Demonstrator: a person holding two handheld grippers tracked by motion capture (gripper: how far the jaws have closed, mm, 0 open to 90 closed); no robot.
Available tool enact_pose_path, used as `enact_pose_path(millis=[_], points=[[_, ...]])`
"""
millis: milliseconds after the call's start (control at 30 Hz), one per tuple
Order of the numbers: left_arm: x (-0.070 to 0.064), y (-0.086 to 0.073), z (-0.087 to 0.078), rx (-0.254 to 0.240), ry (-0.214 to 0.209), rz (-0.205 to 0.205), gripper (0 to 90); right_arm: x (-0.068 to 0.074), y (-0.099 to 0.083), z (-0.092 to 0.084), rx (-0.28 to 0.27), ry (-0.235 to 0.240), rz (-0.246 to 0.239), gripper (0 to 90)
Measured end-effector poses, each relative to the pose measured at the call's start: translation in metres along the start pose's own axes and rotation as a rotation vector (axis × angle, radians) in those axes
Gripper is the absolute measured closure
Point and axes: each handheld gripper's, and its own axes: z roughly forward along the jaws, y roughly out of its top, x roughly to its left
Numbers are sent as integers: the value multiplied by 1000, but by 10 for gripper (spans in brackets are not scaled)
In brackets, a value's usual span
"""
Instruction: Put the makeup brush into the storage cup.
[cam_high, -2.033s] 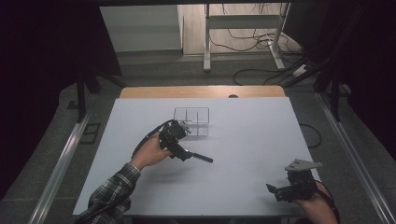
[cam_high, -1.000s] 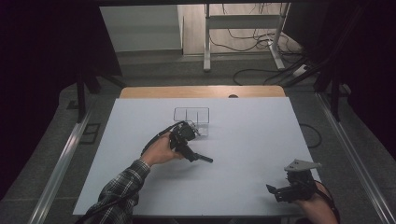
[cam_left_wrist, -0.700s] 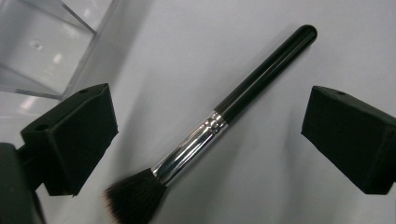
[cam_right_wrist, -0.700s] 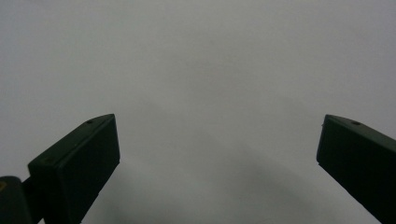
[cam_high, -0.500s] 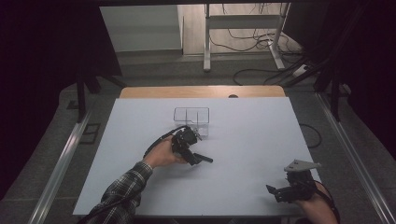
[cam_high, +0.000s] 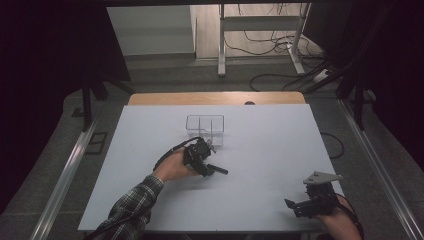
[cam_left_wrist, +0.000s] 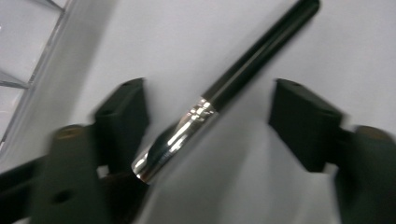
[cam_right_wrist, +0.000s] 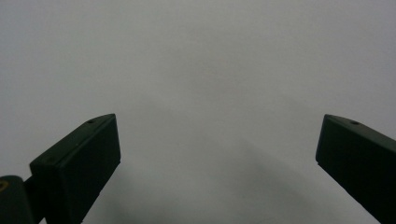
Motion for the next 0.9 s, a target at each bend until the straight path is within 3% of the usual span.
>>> enact_pose_path(millis=[67,133,167,533,700,900], points=[[-1,0,-2,4,-6,13,550,0,0,0,1,0,-3,0],[-3,-1,-3,14,-9,34,746,0,0,0,2,0,-5,0],[-4,-1,-3,14,-4,31,775,0,0,0,4,1,-7,0],[-3,-7,-4,-29,-2,11,778,0,0,0,5,2,-10,0],[-3,-9,-9,-70,-25,-7,778,0,0,0,5,3,-9,0],[-8,-13,-17,-111,-6,-6,777,0,0,1,4,0,-10,0]])
